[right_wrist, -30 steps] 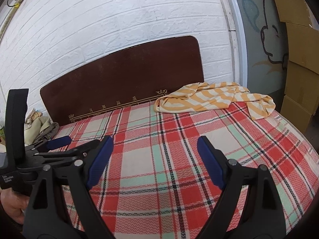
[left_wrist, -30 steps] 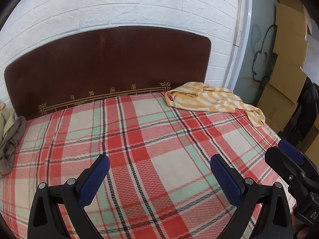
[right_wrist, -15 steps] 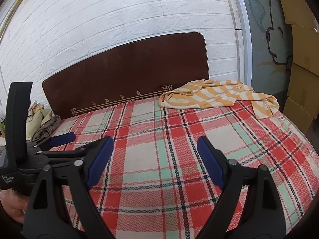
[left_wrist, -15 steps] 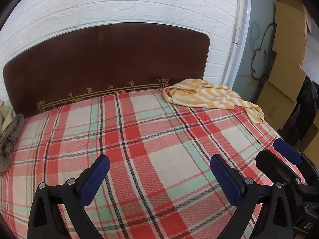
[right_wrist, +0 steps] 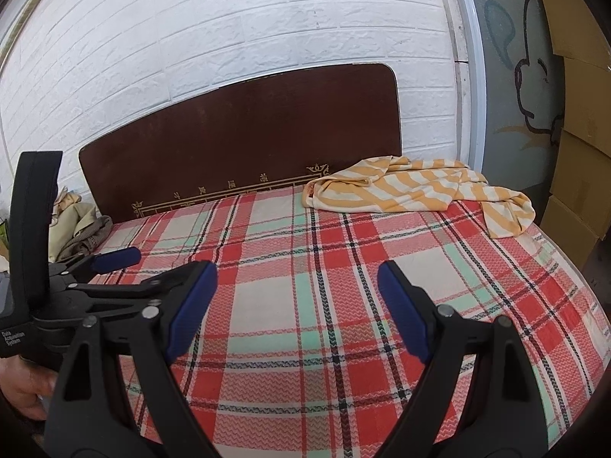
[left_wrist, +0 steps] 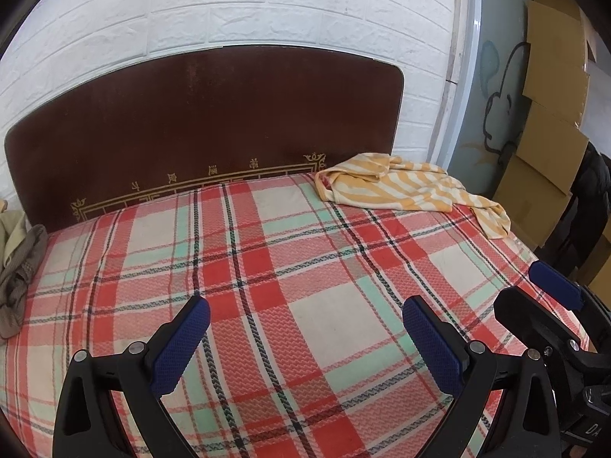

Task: Fold clothes

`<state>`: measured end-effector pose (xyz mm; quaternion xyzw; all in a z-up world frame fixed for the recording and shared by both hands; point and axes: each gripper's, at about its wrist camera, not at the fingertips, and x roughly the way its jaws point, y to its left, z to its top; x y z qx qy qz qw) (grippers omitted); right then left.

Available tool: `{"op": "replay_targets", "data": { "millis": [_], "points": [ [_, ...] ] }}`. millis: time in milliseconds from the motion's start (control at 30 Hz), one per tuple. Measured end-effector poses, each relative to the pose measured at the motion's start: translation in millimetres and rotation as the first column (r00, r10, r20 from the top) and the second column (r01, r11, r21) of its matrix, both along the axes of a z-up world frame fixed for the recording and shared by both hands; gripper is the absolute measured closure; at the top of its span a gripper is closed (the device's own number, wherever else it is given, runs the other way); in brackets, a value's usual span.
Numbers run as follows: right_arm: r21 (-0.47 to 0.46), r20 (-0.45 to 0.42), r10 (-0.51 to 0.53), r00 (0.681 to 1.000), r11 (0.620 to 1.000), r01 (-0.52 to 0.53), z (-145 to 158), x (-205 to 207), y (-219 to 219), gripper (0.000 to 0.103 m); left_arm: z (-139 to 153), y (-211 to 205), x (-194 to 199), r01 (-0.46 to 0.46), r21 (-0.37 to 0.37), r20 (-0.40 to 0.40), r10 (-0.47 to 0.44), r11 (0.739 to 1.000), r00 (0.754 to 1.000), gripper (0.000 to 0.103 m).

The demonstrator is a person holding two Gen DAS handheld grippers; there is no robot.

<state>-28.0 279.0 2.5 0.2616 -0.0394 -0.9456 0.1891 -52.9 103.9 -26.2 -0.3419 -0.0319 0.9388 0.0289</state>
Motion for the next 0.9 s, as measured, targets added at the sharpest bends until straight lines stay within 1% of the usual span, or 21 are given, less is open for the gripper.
{"op": "replay_targets", "data": {
  "millis": [200, 333, 433, 533, 600, 767, 833, 900],
  "points": [
    [0.036, -0.013, 0.019, 1.0, 0.999, -0.019, 5.0, -9.3, -1.3, 0.016, -2.7, 1.5, -6.0, 0.011, -0.002, 0.012, -0.011, 1.0, 1.0, 0.0],
    [0.116, -0.018, 0.05, 0.999, 0.992, -0.047, 3.4, -34.0, -7.4, 0.016, -4.1, -1.2, -15.6, 0.01, -0.02, 0.017, -0.009, 1.0, 1.0, 0.0],
    [0.187, -0.008, 0.057, 0.998, 0.981, -0.055, -3.1, -63.0, -10.7, 0.016, -5.6, -8.7, -27.8, -0.003, -0.031, 0.027, 0.004, 1.0, 1.0, 0.0],
    [0.234, 0.045, 0.053, 0.998, 0.97, -0.062, -17.8, -106.0, -11.4, 0.016, -8.0, -16.2, -41.9, -0.018, -0.037, 0.044, 0.02, 0.999, 0.999, 0.0],
    [0.244, 0.101, 0.051, 0.994, 0.967, -0.075, -28.5, -135.0, -12.3, 0.016, -8.2, -20.0, -48.6, -0.032, -0.046, 0.04, 0.034, 0.998, 0.999, 0.0],
    [0.297, 0.19, 0.032, 0.981, 0.951, -0.088, -59.3, -202.6, -22.0, 0.016, -11.5, -28.0, -60.9, -0.048, -0.036, 0.045, 0.049, 0.998, 0.998, 0.0],
    [0.314, 0.215, 0.008, 0.977, 0.946, -0.077, -69.8, -224.2, -24.5, 0.016, -15.6, -29.4, -64.6, -0.05, -0.036, 0.05, 0.052, 0.998, 0.997, 0.0],
    [0.346, 0.228, 0.011, 0.974, 0.934, -0.092, -79.4, -241.6, -29.5, 0.016, -20.5, -31.5, -68.1, -0.055, -0.032, 0.063, 0.056, 0.998, 0.996, 0.0]
  ]
}}
